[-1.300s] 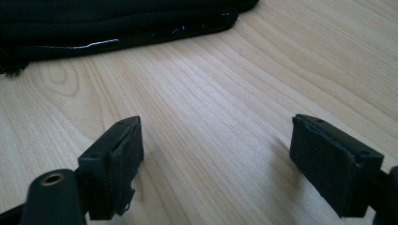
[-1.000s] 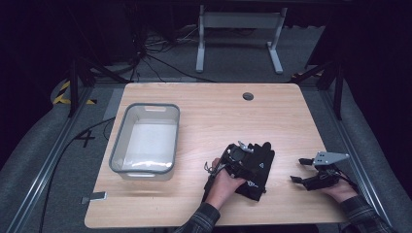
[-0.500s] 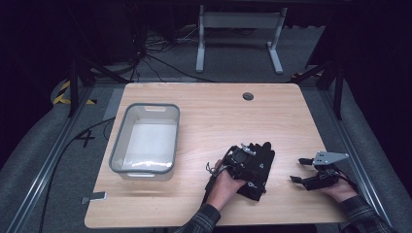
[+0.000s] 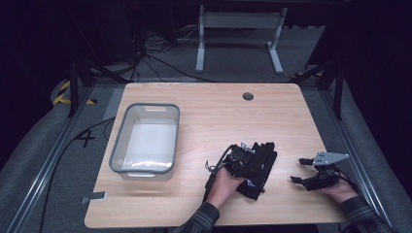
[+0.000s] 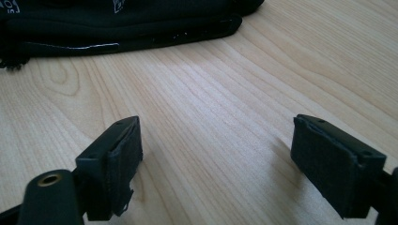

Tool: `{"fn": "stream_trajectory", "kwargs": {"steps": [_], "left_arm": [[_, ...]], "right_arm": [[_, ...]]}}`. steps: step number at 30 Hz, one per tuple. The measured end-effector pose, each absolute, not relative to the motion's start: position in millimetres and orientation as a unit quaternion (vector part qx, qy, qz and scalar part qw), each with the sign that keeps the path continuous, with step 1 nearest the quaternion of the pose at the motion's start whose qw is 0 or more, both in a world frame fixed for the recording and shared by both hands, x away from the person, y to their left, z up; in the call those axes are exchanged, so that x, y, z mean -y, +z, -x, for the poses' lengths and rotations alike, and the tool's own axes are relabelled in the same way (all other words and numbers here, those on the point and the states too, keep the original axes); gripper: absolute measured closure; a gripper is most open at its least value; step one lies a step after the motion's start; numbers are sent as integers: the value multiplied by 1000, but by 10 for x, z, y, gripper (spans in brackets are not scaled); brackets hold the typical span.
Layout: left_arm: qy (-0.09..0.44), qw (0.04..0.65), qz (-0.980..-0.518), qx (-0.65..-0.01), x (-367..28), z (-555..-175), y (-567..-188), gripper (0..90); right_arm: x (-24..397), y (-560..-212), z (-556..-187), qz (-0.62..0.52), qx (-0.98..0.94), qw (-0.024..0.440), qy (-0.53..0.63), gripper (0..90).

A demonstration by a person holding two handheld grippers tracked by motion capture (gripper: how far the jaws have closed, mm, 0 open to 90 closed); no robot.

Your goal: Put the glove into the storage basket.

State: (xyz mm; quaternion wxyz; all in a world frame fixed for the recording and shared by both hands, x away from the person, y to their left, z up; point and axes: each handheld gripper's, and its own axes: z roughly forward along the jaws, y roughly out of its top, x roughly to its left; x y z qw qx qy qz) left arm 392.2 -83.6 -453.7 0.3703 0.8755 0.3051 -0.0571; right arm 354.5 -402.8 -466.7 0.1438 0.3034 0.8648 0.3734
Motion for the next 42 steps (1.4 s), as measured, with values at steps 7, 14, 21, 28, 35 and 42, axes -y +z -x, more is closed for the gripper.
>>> {"fn": "stream_trajectory", "kwargs": {"steps": [7, 14, 21, 28, 35, 42], "left_arm": [[-52, 366, -881, -296, 832, -3922, -4416, 726], [-41, 374, -877, -299, 725, -3928, -4251, 726], [-22, 379, -873, -307, 540, -3967, -4057, 727], [-1, 382, -867, -319, 348, -4015, -3876, 727], [23, 386, -860, -333, 102, -4065, -3650, 726], [43, 388, -857, -337, -110, -4113, -3456, 726]], "right_arm": [[4028, -4667, -3545, -303, -865, 143, 373, 174], [4029, -4667, -3544, -303, -865, 143, 374, 174], [4028, -4667, -3545, -303, -865, 143, 373, 174], [4027, -4667, -3549, -303, -865, 144, 374, 174], [4027, -4668, -3549, -303, -865, 144, 374, 174], [4026, -4667, -3550, -304, -865, 144, 373, 174]]}}
